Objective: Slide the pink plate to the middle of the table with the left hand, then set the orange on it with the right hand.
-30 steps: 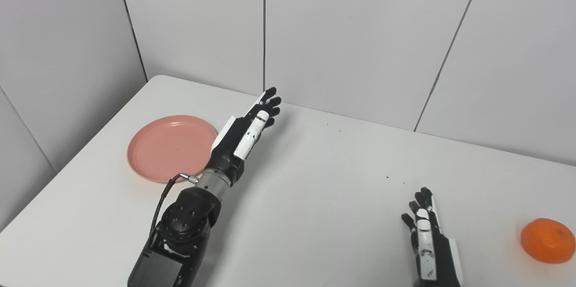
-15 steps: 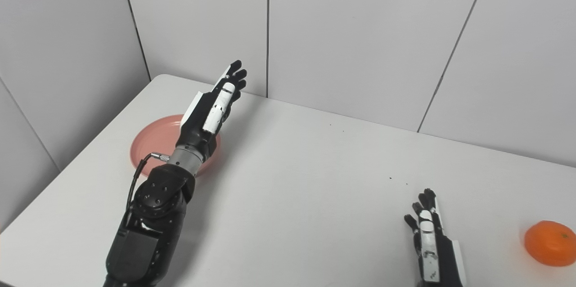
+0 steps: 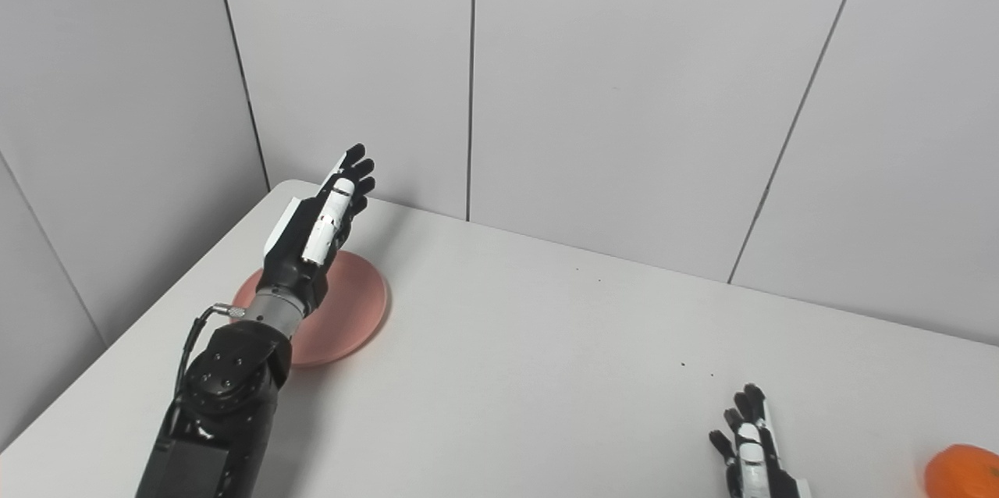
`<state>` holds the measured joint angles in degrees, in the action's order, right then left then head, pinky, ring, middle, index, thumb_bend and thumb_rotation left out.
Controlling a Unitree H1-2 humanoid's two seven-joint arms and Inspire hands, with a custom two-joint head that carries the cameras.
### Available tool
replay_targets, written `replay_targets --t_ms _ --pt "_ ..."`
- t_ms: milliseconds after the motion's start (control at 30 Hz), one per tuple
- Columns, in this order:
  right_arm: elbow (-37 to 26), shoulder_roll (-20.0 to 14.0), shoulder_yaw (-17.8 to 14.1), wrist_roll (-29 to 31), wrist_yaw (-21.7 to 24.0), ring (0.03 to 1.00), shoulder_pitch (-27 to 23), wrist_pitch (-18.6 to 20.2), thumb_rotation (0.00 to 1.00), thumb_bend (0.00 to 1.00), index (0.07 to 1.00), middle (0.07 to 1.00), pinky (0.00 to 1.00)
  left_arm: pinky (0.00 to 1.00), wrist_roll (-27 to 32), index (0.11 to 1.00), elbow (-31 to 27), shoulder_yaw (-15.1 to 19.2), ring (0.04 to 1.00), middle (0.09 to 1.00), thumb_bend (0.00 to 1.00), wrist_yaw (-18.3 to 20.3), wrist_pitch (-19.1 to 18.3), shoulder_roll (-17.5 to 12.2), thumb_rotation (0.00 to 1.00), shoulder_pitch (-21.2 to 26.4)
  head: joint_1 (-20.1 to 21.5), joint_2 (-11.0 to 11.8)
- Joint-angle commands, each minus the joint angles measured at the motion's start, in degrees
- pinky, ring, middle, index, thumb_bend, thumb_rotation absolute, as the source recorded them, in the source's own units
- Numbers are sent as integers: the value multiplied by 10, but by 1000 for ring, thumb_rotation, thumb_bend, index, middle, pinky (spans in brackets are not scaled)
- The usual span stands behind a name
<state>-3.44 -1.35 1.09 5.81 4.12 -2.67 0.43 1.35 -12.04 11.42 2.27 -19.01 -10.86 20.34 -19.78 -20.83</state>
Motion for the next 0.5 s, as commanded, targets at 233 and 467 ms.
replay_targets --t_ms 233,467 --pt "-20 -4 -4 6 4 1000 -2 8 1000 120 1000 1000 1000 944 18 934 -26 38 941 948 378 -20 -3 -29 1000 18 -9 -5" --pt "-25 -4 -4 4 1 996 0 10 1000 121 1000 999 1000 936 39 921 -19 63 942 944 389 -20 -4 -47 999 15 -12 -9"
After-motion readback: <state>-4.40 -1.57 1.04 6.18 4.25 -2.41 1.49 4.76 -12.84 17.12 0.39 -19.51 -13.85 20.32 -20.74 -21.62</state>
